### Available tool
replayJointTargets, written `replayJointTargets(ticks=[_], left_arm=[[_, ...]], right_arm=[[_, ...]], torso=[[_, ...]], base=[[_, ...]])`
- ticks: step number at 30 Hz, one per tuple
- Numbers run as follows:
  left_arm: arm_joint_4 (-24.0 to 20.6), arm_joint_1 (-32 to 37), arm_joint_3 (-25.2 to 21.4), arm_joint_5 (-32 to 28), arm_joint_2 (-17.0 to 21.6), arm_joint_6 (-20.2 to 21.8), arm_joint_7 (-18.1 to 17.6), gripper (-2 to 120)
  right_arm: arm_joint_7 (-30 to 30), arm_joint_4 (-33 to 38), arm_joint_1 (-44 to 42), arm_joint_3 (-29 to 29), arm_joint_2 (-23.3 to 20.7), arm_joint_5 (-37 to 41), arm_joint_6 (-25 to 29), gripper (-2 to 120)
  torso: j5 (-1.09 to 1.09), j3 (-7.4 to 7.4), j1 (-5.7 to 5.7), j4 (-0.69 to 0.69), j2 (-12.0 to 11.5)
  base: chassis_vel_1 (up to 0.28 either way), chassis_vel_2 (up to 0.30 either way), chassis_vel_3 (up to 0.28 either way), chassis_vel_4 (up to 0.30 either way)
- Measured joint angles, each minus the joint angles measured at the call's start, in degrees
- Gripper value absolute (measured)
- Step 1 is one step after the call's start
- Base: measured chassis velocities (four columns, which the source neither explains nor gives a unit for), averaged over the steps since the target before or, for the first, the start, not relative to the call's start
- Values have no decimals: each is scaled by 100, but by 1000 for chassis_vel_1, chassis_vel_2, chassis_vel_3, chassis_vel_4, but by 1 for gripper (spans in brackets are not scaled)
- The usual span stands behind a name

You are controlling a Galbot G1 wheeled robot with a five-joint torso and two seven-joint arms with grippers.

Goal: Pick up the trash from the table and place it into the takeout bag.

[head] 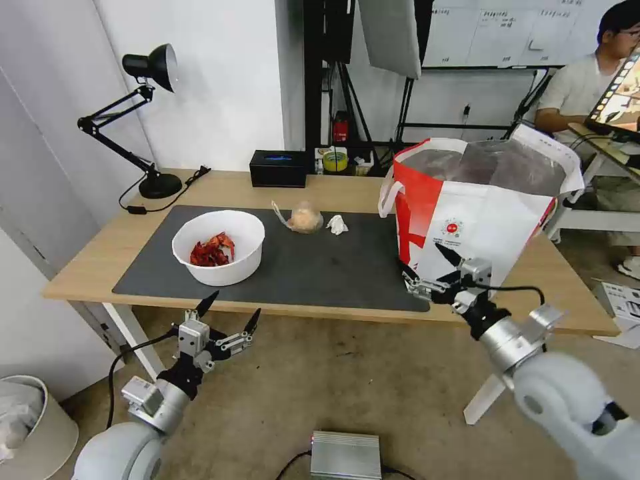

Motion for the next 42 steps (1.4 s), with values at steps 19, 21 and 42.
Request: replayJointTargets(ticks=[19,21,42], left_arm=[[81,-27,47,38,-60,-7,-16,100],[81,-15,36,37,-67,-16,-18,100],[120,-81,61,20,-54,-37,-24,100]], right_arm=[[168,-197,-292,-35,270,-131,284,100],[170,-206,-336,-34,294,-144,291,100],[278,-369,-110,-431,415,-209,245,100]], torso=[[0,0,0,0,0],[0,0,0,0,0],[0,0,0,0,0]], base=[[0,0,0,0],[0,0,0,0],[0,0,0,0]])
